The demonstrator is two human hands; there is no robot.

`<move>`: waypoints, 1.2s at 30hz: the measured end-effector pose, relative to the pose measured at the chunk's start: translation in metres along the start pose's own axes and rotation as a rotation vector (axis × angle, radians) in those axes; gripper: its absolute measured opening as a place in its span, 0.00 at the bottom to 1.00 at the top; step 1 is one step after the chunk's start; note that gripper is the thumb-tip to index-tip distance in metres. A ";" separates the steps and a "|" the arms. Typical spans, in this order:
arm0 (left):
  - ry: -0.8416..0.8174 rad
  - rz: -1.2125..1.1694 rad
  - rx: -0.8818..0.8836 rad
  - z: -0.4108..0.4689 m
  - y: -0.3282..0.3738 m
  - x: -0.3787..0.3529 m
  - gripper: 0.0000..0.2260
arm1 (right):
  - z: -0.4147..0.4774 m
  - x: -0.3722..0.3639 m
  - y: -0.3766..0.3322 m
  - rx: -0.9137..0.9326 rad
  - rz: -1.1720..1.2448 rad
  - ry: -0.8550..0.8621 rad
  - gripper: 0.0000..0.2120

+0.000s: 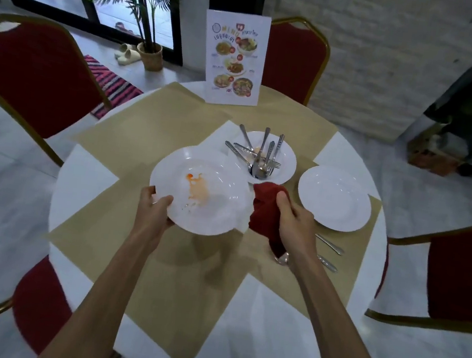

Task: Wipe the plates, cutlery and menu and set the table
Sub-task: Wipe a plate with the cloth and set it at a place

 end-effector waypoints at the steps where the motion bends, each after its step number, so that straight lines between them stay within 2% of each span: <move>1: 0.001 -0.009 -0.001 -0.004 -0.003 -0.002 0.14 | 0.004 0.000 -0.010 0.064 -0.042 0.014 0.17; 3: 0.001 -0.068 -0.035 -0.036 -0.003 0.044 0.13 | -0.045 -0.033 -0.034 0.289 -0.274 0.074 0.19; 4: -0.007 -0.077 -0.021 -0.040 -0.006 0.038 0.14 | -0.045 -0.038 -0.041 0.354 -0.417 0.138 0.19; 6: -0.034 -0.072 0.006 -0.054 -0.013 0.026 0.16 | -0.043 -0.059 -0.034 0.409 -0.653 0.167 0.18; 7: -0.058 -0.064 0.018 -0.062 -0.016 0.016 0.16 | -0.042 -0.070 -0.024 0.395 -0.711 0.128 0.18; 9: -0.072 -0.069 0.024 -0.072 -0.015 -0.002 0.14 | -0.046 -0.098 0.004 0.332 -0.740 -0.003 0.17; 14: 0.037 0.032 0.015 -0.062 -0.005 0.005 0.17 | -0.104 -0.144 0.031 0.469 -0.600 -0.460 0.18; 17: 0.064 0.047 0.008 -0.051 -0.003 0.024 0.17 | -0.110 -0.119 0.045 0.494 -0.798 -0.651 0.17; 18: 0.066 0.050 0.001 -0.052 -0.002 0.027 0.16 | -0.099 -0.105 0.046 0.489 -0.899 -0.624 0.16; 21: 0.055 0.034 -0.006 -0.060 0.001 0.021 0.17 | -0.059 -0.069 0.031 0.463 -1.007 -0.319 0.15; 22: 0.060 0.045 -0.012 -0.062 0.004 0.019 0.18 | -0.058 -0.069 0.026 0.462 -1.040 -0.265 0.14; 24: 0.077 0.072 -0.019 -0.059 0.008 0.017 0.19 | -0.080 -0.089 0.026 0.459 -1.004 -0.375 0.14; 27: 0.074 0.114 -0.041 -0.059 0.014 0.008 0.22 | -0.120 -0.126 0.025 0.520 -0.731 -0.625 0.15; 29: 0.081 0.154 -0.063 -0.064 0.016 -0.001 0.21 | -0.101 -0.134 0.013 0.579 -0.679 -0.563 0.19; 33: 0.133 0.195 -0.159 -0.072 0.039 0.005 0.21 | -0.050 -0.096 0.011 0.501 -0.913 -0.282 0.27; 34: 0.149 0.186 -0.162 -0.067 0.039 0.011 0.22 | -0.054 -0.086 0.016 0.468 -0.981 -0.277 0.28; 36: 0.176 0.157 -0.142 -0.062 0.036 0.019 0.21 | -0.087 -0.087 0.026 0.445 -1.046 -0.428 0.28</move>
Point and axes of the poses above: each hand's wrist, its own z-axis towards the middle knuckle, its own x-axis out of the back of the hand, y = z × x, the point moved 8 cm from there along z, towards the middle knuckle, and after that the axes turned 7 degrees about z, right-handed, at the moved point
